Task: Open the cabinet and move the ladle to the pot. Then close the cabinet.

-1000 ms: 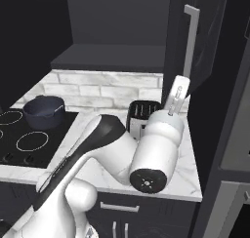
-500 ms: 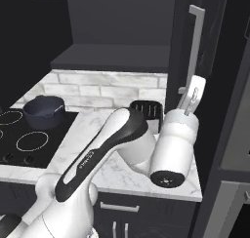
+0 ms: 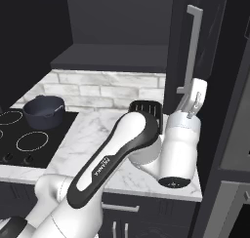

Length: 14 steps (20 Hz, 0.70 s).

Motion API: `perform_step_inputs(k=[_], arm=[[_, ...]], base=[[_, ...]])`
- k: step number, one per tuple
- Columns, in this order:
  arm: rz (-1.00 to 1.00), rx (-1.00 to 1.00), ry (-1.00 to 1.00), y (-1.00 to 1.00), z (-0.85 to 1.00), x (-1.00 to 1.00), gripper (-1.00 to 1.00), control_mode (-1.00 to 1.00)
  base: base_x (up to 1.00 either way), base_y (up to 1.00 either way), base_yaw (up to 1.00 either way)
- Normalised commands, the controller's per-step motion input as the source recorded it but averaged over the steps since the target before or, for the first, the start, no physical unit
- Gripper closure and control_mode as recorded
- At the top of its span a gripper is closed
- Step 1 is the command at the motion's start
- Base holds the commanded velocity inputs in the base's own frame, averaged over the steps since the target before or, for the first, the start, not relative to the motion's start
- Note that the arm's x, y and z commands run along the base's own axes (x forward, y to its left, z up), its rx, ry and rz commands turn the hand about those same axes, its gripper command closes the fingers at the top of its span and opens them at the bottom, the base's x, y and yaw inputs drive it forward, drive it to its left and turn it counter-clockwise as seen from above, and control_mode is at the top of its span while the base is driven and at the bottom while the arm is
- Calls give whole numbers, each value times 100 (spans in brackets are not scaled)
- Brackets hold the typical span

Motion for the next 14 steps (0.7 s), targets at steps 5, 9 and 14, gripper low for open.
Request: perform_step_inputs(k=[5,9,14], arm=[[5,0,-3,8,0,42,-100,-100],[7,0,-4,27,0,19,-100,-100],[8,-1,0,63,0,0,-100,-100]], base=[[0,0,0],[0,0,0],[0,0,0]])
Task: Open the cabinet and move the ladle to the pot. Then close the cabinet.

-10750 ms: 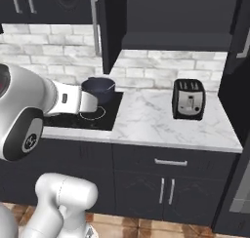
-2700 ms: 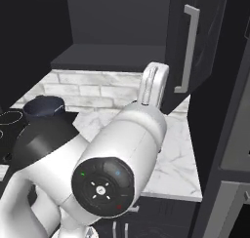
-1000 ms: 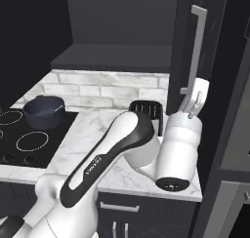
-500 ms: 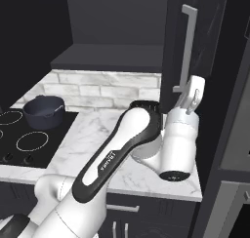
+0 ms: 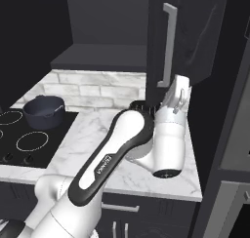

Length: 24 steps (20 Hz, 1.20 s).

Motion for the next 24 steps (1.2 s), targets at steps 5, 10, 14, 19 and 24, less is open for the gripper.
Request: perform_step_inputs(k=[5,10,14,19,24], arm=[[2,-2,0,86,2,0,-100,-100],[0,0,0,59,37,21,-100,-100],[0,0,0,37,44,35,-100,-100],[7,0,0,33,11,48,-100,-100],[10,0,8,23,0,55,-100,-100]], base=[[0,0,0],[0,0,0],[0,0,0],[0,0,0],[0,0,0]])
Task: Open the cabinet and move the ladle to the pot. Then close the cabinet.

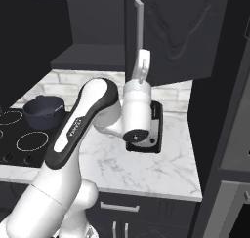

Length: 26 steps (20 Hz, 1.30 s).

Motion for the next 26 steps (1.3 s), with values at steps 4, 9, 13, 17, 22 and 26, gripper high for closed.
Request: perform_step_inputs(k=[4,9,13,17,22,26], arm=[[6,0,6,12,0,67,-100,-100],[3,0,10,11,0,79,-100,-100],[2,0,11,3,0,73,-100,-100],[1,1,11,0,0,61,-100,-100],[0,0,11,0,0,53,-100,-100],[1,2,6,0,0,47,-100,-100]], base=[[0,0,0],[0,0,0],[0,0,0],[0,0,0],[0,0,0],[0,0,0]])
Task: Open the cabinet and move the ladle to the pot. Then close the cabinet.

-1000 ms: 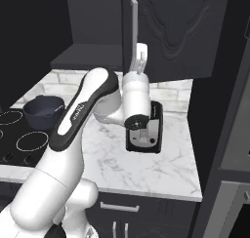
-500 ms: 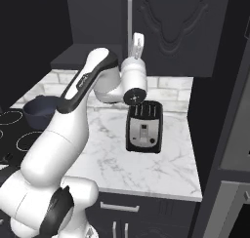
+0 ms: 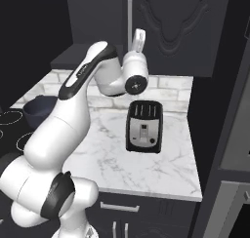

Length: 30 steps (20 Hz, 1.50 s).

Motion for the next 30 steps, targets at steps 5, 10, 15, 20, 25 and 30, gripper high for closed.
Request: perform_step_inputs(k=[5,10,15,20,25,30], arm=[[0,1,11,0,0,47,-100,-100],[1,0,7,-20,-7,3,-100,-100],[4,0,3,-35,-1,0,-100,-100],[9,0,5,-34,-28,-28,-100,-100],[7,0,0,-29,-18,-58,-100,-100],[1,0,0,-7,9,-56,-100,-100]], base=[[0,0,0],[0,0,0],[0,0,0],[0,0,0],[0,0,0],[0,0,0]])
